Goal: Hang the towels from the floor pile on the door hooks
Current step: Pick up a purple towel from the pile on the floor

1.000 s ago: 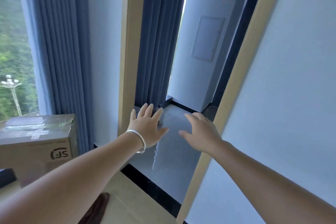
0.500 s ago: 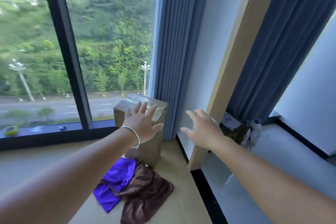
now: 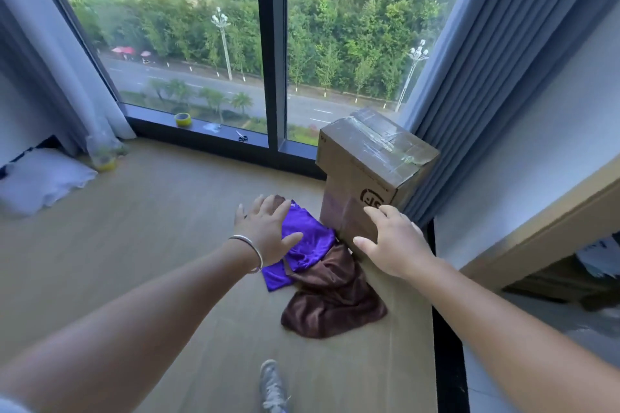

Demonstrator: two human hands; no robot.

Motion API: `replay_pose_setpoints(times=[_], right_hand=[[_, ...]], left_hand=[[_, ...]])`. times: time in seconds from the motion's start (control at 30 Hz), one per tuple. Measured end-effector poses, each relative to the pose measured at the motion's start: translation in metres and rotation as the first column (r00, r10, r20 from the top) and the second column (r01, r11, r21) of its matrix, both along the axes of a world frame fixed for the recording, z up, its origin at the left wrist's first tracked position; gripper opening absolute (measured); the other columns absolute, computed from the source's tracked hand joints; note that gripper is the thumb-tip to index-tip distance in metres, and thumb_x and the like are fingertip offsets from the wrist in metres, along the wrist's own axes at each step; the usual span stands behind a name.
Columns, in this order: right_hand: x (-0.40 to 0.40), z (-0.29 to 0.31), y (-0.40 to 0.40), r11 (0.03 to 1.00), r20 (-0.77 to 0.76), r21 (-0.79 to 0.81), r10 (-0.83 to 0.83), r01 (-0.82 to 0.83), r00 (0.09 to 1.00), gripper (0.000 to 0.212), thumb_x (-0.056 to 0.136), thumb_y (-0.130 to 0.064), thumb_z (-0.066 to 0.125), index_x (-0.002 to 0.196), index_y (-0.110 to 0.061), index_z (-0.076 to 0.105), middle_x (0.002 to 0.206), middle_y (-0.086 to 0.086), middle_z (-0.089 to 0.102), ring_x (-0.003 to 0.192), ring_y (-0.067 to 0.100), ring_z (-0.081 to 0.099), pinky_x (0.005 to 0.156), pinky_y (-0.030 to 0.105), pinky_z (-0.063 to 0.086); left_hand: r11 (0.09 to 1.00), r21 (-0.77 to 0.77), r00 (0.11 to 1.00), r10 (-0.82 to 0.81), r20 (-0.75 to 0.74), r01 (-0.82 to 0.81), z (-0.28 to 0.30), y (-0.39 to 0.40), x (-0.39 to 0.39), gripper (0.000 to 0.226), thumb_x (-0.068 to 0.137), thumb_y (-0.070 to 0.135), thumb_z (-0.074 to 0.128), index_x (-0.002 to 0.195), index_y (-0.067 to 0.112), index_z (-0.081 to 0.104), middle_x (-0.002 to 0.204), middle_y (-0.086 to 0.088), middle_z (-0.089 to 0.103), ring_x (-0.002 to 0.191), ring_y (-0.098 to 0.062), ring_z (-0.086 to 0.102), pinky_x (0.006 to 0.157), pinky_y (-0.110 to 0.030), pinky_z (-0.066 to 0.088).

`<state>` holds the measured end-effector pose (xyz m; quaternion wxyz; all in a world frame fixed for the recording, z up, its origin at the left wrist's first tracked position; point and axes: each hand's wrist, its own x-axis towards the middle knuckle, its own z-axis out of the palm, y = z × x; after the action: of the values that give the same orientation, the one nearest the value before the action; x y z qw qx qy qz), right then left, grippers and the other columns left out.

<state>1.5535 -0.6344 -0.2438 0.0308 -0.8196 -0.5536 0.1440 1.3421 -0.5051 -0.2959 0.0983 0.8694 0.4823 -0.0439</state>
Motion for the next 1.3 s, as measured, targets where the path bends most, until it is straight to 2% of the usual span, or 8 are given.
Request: replay_pose_setpoints(times=[0.33,0.63,0.77,0.87,1.1,1.17,1.23,1.3], right_hand=[[0.019,-0.176,0.129,0.961,-0.070,-0.273,0.033,-0.051,0.997,0.067,0.090,-0.056,0.048,0.148,-0.028,0.028,0.151,0.000,0.030,0.138,0.020,0.029,0.112,0.041,0.027],[0.037,-0.416,0.221,0.899,-0.129,-0.407,0.120,-0.163,0.984,0.067,0.090,-0.057,0.047,0.148,-0.030,0.027,0.152,-0.003,0.029,0.140,0.018,0.028,0.113,0.040,0.026],[0.048,-0.550,0.262,0.884,-0.112,-0.398,0.220,-0.247,0.969,0.065,0.090,-0.056,0.047,0.147,-0.031,0.026,0.151,-0.002,0.029,0.140,0.018,0.027,0.114,0.041,0.023],[0.059,-0.639,0.290,0.877,-0.102,-0.386,0.269,-0.287,0.958,0.066,0.091,-0.055,0.047,0.148,-0.030,0.025,0.152,-0.002,0.027,0.140,0.018,0.026,0.115,0.041,0.022],[0.100,-0.802,0.361,0.898,-0.024,-0.316,0.316,-0.308,0.948,0.063,0.092,-0.053,0.049,0.146,-0.029,0.027,0.153,0.000,0.027,0.139,0.021,0.028,0.114,0.043,0.022],[0.114,-0.833,0.382,0.895,0.012,-0.309,0.343,-0.323,0.939,0.064,0.092,-0.053,0.048,0.146,-0.029,0.026,0.152,0.000,0.027,0.138,0.020,0.028,0.114,0.043,0.022],[0.128,-0.855,0.401,0.892,0.043,-0.295,0.371,-0.343,0.928,0.063,0.092,-0.053,0.048,0.146,-0.028,0.026,0.151,0.001,0.028,0.138,0.021,0.028,0.114,0.043,0.023],[0.141,-0.865,0.418,0.897,0.068,-0.269,0.382,-0.352,0.922,0.061,0.093,-0.052,0.048,0.145,-0.027,0.028,0.148,0.001,0.030,0.136,0.022,0.030,0.114,0.043,0.024]], left_hand=[[0.967,-0.244,0.996,0.059,-0.068,-0.074,-0.191,0.108,0.011,0.076,0.088,0.068,0.033,0.151,0.033,0.010,0.159,-0.001,0.014,0.146,-0.019,0.004,0.115,-0.050,0.007],[0.901,-0.363,0.971,0.211,-0.116,-0.239,-0.420,0.170,0.022,0.072,0.089,0.065,0.038,0.150,0.031,0.018,0.155,0.007,0.025,0.144,-0.015,0.016,0.114,-0.040,0.019],[0.874,-0.417,0.946,0.312,0.087,-0.250,-0.541,0.207,0.039,0.071,0.088,0.055,0.051,0.149,0.029,0.024,0.147,0.005,0.039,0.136,-0.015,0.034,0.108,-0.031,0.031],[0.832,-0.489,0.871,0.421,0.252,-0.261,-0.626,0.239,0.060,0.070,0.088,0.042,0.062,0.148,0.023,0.030,0.145,-0.001,0.043,0.132,-0.019,0.040,0.107,-0.033,0.033],[0.892,-0.358,0.843,0.404,0.356,-0.276,-0.782,0.344,0.106,0.068,0.086,0.033,0.067,0.144,0.016,0.035,0.139,-0.004,0.048,0.123,-0.023,0.049,0.103,-0.039,0.040],[0.904,-0.302,0.848,0.401,0.347,-0.304,-0.808,0.380,0.119,0.075,0.085,0.033,0.067,0.147,0.018,0.027,0.144,-0.004,0.041,0.114,-0.025,0.056,0.097,-0.041,0.045],[0.911,-0.234,0.855,0.402,0.328,-0.339,-0.830,0.413,0.132,0.081,0.084,0.038,0.067,0.148,0.021,0.020,0.148,-0.002,0.036,0.118,-0.026,0.054,0.094,-0.042,0.046],[0.897,-0.223,0.854,0.434,0.288,-0.381,-0.843,0.440,0.141,0.076,0.084,0.044,0.066,0.145,0.019,0.029,0.142,-0.004,0.044,0.121,-0.026,0.051,0.097,-0.043,0.044]])
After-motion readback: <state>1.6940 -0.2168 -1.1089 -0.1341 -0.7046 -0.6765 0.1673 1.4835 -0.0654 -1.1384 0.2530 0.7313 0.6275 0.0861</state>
